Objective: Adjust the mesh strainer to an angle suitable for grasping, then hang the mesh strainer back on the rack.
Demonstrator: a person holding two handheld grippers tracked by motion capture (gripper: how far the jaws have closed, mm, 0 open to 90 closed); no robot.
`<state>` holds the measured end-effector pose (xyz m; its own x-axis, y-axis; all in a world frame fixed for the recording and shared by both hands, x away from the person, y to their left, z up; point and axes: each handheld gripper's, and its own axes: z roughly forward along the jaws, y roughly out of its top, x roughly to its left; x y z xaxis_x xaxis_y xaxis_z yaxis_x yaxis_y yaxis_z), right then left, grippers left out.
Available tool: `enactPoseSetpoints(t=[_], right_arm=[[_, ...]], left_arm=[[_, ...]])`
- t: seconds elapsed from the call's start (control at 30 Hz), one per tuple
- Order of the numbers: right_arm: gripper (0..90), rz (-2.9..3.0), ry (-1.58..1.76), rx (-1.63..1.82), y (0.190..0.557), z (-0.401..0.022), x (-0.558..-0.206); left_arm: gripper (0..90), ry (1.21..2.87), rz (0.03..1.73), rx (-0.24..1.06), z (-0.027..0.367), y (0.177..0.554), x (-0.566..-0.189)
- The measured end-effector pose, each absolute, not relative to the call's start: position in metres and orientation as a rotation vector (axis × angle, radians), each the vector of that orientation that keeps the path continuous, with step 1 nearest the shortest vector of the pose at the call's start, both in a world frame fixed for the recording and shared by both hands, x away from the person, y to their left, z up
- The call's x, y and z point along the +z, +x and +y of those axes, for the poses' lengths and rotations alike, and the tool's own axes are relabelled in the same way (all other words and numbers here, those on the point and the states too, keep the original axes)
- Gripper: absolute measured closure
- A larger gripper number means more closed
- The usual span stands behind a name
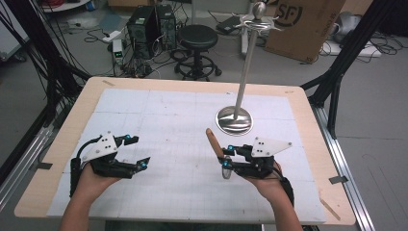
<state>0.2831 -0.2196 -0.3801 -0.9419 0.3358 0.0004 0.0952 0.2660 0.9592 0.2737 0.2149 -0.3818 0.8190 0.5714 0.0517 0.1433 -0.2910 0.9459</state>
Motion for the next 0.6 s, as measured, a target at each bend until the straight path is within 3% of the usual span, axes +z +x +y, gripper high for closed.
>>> enactPoseSetpoints(t=[0.6], right_arm=[[68.1, 2.348, 0.415, 1.743, 0.2841, -0.2201, -0.3854]], left_arm=[[20.2, 1.81, 0.516, 0.428, 0.2103, 0.2767, -0.3794]])
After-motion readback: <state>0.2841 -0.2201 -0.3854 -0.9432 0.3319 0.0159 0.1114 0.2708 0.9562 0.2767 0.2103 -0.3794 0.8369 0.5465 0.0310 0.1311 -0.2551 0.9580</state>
